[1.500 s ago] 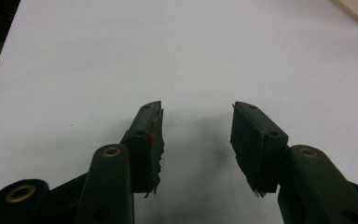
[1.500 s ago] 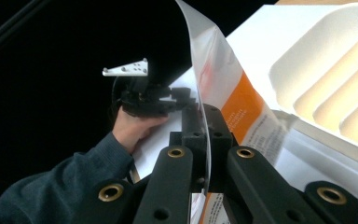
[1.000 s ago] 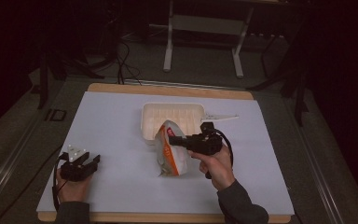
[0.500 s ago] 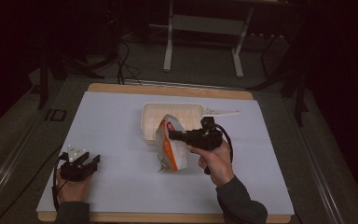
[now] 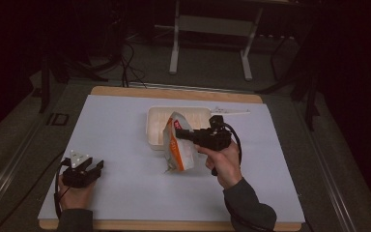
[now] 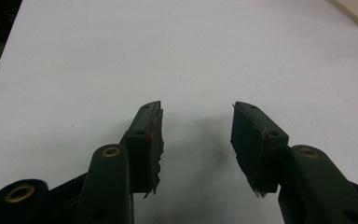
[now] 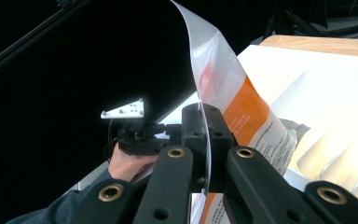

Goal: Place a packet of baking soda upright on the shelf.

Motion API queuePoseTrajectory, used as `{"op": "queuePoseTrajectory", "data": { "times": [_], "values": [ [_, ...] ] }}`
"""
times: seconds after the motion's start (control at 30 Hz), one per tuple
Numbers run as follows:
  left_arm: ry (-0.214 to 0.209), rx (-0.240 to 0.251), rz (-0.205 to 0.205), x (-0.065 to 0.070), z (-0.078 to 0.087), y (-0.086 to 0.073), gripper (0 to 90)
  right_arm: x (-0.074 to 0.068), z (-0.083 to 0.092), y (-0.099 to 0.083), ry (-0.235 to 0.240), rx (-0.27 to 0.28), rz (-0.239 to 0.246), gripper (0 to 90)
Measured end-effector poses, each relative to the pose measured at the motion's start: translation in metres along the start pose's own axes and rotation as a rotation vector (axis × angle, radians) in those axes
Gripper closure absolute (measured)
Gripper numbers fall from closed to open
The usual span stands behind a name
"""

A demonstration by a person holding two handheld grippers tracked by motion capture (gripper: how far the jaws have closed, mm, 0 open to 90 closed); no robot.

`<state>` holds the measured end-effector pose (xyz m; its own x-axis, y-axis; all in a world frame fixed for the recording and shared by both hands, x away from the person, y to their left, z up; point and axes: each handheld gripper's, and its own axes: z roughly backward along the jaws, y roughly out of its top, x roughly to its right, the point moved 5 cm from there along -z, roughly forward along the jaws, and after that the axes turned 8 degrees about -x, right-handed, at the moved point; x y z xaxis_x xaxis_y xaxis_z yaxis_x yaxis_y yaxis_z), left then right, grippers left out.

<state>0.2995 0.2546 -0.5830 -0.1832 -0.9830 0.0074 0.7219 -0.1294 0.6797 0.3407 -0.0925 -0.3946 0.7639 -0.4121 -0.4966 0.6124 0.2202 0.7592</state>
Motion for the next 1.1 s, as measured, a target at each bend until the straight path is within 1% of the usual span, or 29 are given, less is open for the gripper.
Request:
{"op": "queuePoseTrajectory", "data": {
  "times": [0.33, 0.47, 0.57, 0.83, 1.1],
  "values": [
    [0.001, -0.001, -0.003, 0.000, 0.000, 0.000, 52.9, 0.002, -0.001, 0.007, -0.011, 0.006, -0.006, 90.0],
    [0.000, 0.000, -0.001, 0.000, 0.000, 0.000, 52.9, 0.004, -0.003, 0.011, -0.030, 0.002, 0.002, 90.0],
    [0.000, 0.000, -0.001, 0.000, 0.000, 0.000, 52.9, 0.006, -0.004, 0.013, -0.041, 0.003, 0.000, 90.0],
    [-0.001, -0.001, -0.002, 0.000, 0.000, 0.000, 52.9, 0.011, -0.005, 0.018, -0.060, 0.007, -0.006, 90.0],
    [-0.002, 0.001, -0.001, 0.000, 0.000, 0.000, 52.9, 0.014, -0.004, 0.022, -0.076, 0.017, -0.010, 90.0]
  ]
}}
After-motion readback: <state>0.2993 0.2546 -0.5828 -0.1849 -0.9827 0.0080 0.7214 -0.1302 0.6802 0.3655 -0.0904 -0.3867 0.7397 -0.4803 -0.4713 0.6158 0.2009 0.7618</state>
